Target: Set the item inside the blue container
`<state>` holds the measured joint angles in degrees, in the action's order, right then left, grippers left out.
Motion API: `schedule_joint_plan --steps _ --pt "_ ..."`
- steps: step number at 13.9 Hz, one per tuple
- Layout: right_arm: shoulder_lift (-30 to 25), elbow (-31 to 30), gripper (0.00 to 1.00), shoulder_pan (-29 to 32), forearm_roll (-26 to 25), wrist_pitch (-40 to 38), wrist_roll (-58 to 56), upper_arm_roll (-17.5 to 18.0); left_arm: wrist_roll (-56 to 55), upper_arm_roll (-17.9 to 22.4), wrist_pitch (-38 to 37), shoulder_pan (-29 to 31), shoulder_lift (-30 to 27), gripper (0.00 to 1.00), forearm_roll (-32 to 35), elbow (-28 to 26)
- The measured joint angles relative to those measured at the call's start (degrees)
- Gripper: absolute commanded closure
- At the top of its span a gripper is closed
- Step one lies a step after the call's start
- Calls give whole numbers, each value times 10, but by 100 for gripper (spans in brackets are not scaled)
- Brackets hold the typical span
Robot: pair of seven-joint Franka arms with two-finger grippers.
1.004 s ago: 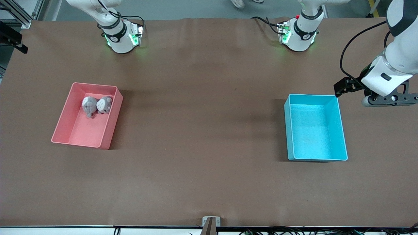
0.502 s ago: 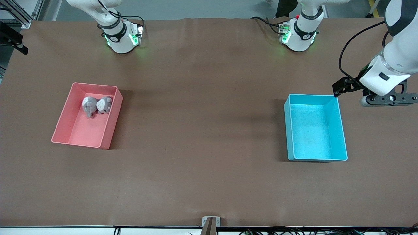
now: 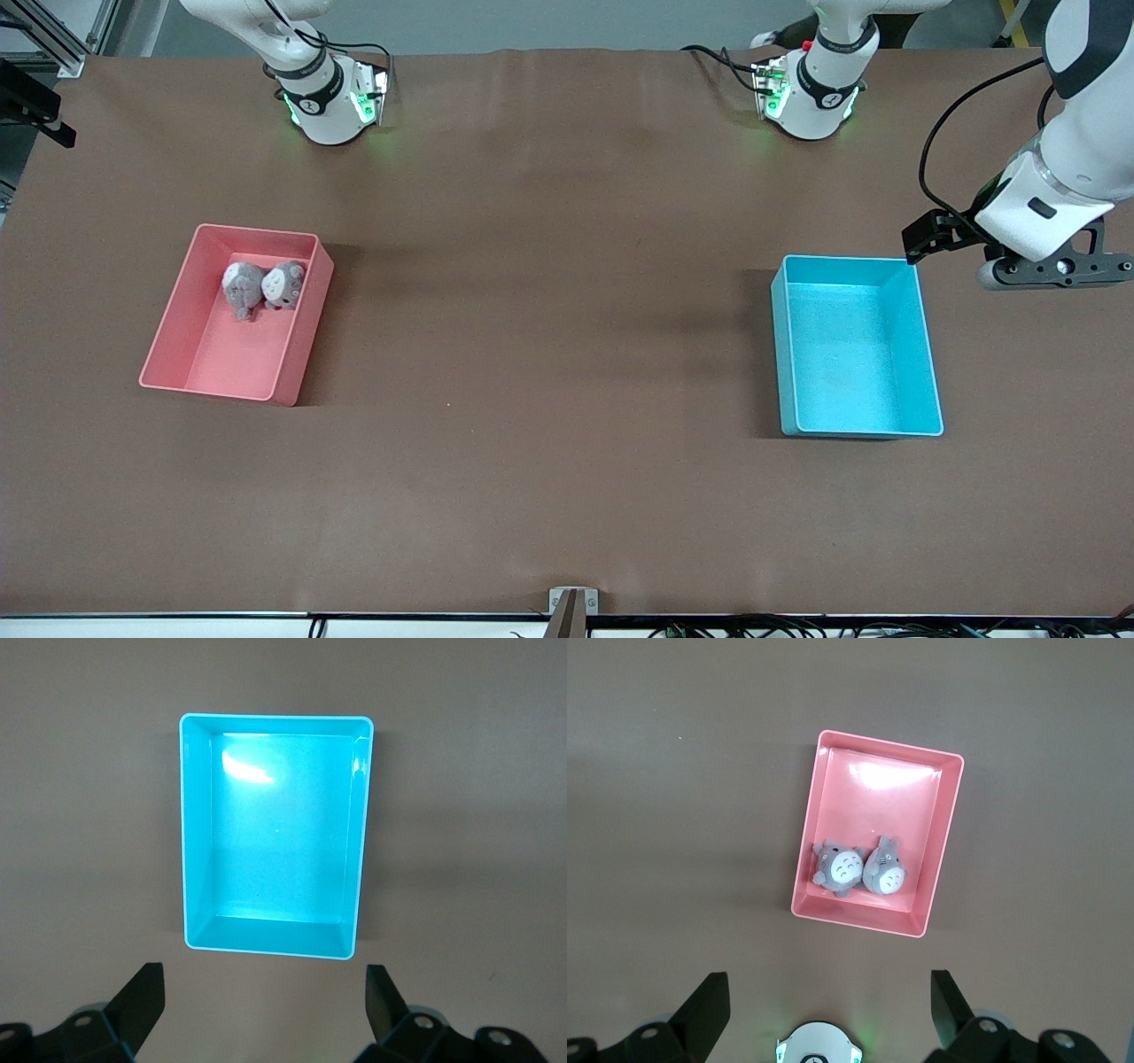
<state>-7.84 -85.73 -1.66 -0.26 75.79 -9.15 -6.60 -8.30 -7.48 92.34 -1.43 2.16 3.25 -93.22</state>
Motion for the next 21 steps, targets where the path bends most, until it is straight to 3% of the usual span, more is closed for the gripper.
schedule_joint_plan --steps 4,11,13,21 --pt "14 -5 0 1 -2 4 0 -2 0 0 8 0 0 0 0 0" --pt "173 -25 0 7 -27 118 13 -8 0 -1 12 0 2 0 0 -2" --pt "172 -82 0 9 -27 170 59 -10 0 -1 12 0 2 0 0 -4" --pt "109 -421 0 10 -31 440 149 -31 0 -4 20 0 2 0 0 -28"
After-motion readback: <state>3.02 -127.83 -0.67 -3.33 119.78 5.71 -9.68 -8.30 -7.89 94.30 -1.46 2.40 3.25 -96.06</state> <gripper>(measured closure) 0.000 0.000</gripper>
